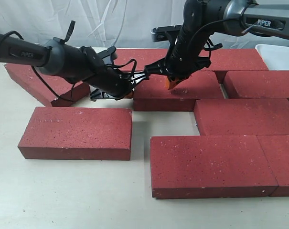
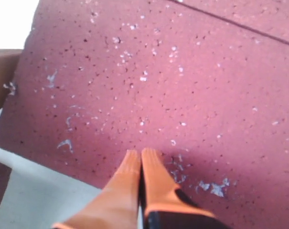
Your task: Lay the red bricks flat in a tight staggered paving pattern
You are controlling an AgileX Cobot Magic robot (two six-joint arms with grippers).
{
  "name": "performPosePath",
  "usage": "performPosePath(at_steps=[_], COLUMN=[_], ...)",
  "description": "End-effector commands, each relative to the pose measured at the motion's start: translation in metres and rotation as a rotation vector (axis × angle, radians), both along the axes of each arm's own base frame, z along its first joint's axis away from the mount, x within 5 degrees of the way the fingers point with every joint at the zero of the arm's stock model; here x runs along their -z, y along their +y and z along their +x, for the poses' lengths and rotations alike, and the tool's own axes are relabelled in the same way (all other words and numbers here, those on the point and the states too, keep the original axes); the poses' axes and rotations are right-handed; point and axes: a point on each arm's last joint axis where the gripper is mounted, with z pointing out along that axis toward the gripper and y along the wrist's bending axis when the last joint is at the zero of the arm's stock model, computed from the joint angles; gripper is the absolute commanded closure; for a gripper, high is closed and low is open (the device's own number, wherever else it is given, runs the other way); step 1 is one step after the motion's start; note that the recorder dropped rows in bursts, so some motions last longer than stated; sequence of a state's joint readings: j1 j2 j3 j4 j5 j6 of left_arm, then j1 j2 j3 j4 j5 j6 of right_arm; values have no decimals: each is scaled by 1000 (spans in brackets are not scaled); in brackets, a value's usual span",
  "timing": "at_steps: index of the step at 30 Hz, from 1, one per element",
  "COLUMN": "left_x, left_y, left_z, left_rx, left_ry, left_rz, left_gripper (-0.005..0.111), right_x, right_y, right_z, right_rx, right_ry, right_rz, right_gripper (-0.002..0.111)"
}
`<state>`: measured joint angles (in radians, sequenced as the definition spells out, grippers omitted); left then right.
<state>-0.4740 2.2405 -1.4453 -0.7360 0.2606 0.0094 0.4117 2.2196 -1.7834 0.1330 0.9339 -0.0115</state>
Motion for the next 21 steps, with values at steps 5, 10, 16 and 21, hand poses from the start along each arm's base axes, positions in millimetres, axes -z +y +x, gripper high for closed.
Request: performPosePath(at_steps=[5, 10, 16, 21], left_x=[6, 4, 3, 2], left_y=[-21, -26, -31, -37], left_z=[-7, -8, -9, -12], left_rx=[20, 12, 16, 18], left_ry=[-2, -18, -36, -63], left_rz=[-17, -28, -26, -25], left_gripper=[107, 107, 107, 107], right_x=[-4, -4, -4, -4], right_y=[-7, -7, -7, -7], right_z=[3, 3, 3, 3], right_rx=[39, 39, 41, 40], right_ry=[-31, -31, -31, -36], right_rz=[-38, -38, -38, -36], right_gripper=[109, 109, 109, 109])
